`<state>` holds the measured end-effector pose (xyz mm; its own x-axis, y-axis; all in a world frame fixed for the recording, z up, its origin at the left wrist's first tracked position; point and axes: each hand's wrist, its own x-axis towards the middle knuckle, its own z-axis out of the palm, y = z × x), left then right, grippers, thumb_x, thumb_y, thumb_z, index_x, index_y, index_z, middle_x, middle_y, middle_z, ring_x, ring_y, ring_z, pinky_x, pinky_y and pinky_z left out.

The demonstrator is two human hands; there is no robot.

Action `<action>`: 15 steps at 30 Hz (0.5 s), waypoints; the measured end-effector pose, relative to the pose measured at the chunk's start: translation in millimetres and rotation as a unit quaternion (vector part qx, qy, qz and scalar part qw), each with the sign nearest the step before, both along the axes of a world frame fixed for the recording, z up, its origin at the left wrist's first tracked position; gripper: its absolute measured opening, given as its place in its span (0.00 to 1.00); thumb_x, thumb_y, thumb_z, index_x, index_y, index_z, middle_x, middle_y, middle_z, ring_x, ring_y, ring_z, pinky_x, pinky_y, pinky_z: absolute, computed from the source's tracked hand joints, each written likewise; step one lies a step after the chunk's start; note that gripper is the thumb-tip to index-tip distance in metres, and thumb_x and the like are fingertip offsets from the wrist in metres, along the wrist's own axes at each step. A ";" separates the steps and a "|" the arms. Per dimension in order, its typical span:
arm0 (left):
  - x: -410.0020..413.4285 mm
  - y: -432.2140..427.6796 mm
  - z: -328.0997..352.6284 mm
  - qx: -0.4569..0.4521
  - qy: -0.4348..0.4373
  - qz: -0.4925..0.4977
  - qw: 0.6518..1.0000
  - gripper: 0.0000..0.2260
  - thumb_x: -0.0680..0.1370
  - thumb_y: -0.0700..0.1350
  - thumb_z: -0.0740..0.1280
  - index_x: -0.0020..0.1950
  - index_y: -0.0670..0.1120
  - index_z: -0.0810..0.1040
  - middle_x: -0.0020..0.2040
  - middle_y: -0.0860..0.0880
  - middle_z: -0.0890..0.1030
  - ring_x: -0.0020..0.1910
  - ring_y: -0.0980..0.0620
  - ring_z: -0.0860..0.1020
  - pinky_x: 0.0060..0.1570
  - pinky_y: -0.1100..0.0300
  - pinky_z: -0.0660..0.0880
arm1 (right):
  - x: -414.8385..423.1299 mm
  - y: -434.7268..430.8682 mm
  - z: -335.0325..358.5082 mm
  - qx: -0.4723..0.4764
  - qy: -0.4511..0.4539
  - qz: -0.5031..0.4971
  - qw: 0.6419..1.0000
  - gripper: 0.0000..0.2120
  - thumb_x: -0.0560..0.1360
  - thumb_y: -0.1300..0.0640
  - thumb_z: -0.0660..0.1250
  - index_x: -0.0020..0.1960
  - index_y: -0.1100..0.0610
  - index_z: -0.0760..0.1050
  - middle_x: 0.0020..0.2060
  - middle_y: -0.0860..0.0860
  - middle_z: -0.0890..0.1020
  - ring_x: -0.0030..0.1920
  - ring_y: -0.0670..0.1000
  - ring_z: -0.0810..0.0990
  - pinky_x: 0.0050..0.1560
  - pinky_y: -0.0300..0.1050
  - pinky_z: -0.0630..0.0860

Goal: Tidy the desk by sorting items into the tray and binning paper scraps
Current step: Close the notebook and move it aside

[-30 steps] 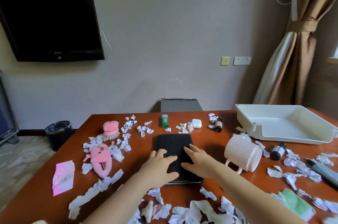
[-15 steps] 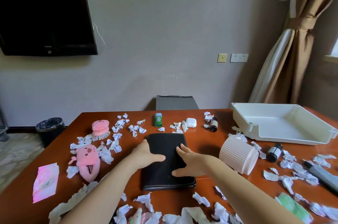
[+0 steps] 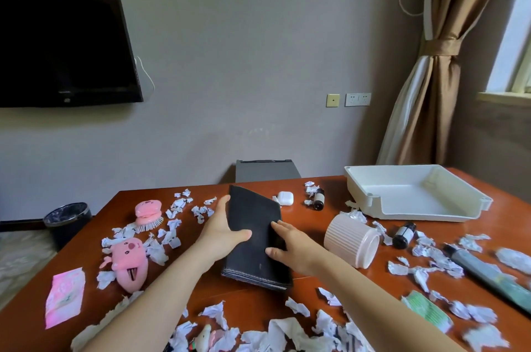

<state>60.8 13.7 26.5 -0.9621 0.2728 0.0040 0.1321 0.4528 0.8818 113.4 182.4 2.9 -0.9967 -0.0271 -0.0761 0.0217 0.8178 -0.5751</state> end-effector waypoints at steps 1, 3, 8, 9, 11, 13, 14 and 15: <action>5.2 1.4 6.9 0.004 0.015 -0.002 1.000 0.38 0.72 0.42 0.73 0.74 0.56 0.54 0.71 0.49 0.68 0.66 0.46 0.71 0.59 0.49 0.76 | 6.5 -0.8 6.6 -0.003 0.012 -0.005 1.000 0.33 0.79 0.49 0.60 0.77 0.53 0.48 0.77 0.49 0.51 0.76 0.52 0.56 0.74 0.47 0.59; 16.7 3.2 22.6 0.024 0.042 0.000 0.999 0.37 0.72 0.42 0.72 0.74 0.57 0.56 0.71 0.50 0.68 0.66 0.46 0.71 0.58 0.50 0.76 | 23.1 -1.1 25.0 -0.013 0.043 -0.016 0.999 0.32 0.79 0.49 0.59 0.77 0.54 0.48 0.77 0.50 0.51 0.75 0.53 0.57 0.73 0.46 0.60; 56.4 14.0 62.3 0.115 0.104 -0.007 0.988 0.36 0.72 0.41 0.73 0.72 0.60 0.58 0.68 0.49 0.71 0.64 0.48 0.72 0.59 0.49 0.75 | 76.3 10.1 78.6 -0.045 0.145 -0.042 0.988 0.28 0.79 0.51 0.61 0.75 0.55 0.54 0.73 0.52 0.62 0.72 0.52 0.63 0.69 0.41 0.60; 66.7 19.2 68.0 0.123 0.118 -0.012 0.985 0.35 0.72 0.41 0.73 0.72 0.60 0.59 0.68 0.50 0.70 0.65 0.49 0.72 0.59 0.50 0.75 | 88.1 15.3 86.1 -0.055 0.161 -0.051 0.984 0.29 0.78 0.52 0.62 0.75 0.54 0.54 0.73 0.52 0.63 0.71 0.52 0.64 0.68 0.41 0.61; 87.9 32.1 76.4 0.137 0.143 -0.020 0.980 0.35 0.72 0.42 0.73 0.72 0.60 0.59 0.68 0.51 0.70 0.63 0.51 0.71 0.56 0.56 0.74 | 110.1 27.0 97.4 -0.076 0.184 -0.075 0.977 0.31 0.77 0.52 0.63 0.75 0.53 0.53 0.73 0.50 0.64 0.71 0.51 0.64 0.68 0.39 0.61; 106.6 47.7 79.8 0.145 0.161 -0.025 0.976 0.35 0.72 0.43 0.73 0.72 0.60 0.58 0.70 0.51 0.68 0.63 0.52 0.69 0.54 0.57 0.72 | 128.9 41.1 104.6 -0.098 0.202 -0.101 0.969 0.33 0.76 0.52 0.65 0.75 0.53 0.53 0.71 0.48 0.66 0.72 0.50 0.64 0.66 0.36 0.60; 115.4 56.2 80.7 0.146 0.167 -0.028 0.975 0.35 0.72 0.43 0.73 0.72 0.60 0.58 0.71 0.51 0.67 0.65 0.51 0.69 0.55 0.57 0.71 | 138.1 48.4 107.8 -0.110 0.217 -0.113 0.963 0.32 0.75 0.54 0.67 0.74 0.53 0.56 0.67 0.47 0.69 0.70 0.49 0.66 0.63 0.33 0.61; 124.4 65.8 81.0 0.151 0.170 -0.034 0.973 0.35 0.72 0.44 0.73 0.72 0.60 0.57 0.72 0.51 0.66 0.67 0.50 0.68 0.56 0.57 0.71 | 147.2 55.9 110.6 -0.123 0.234 -0.126 0.956 0.30 0.74 0.56 0.68 0.72 0.54 0.60 0.63 0.46 0.71 0.67 0.49 0.69 0.58 0.28 0.63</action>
<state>185.1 79.5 107.5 -0.8705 0.2732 0.4093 0.4607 0.1600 0.8730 260.6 238.2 113.5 -0.8972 0.2591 0.3575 -0.1067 0.6585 -0.7450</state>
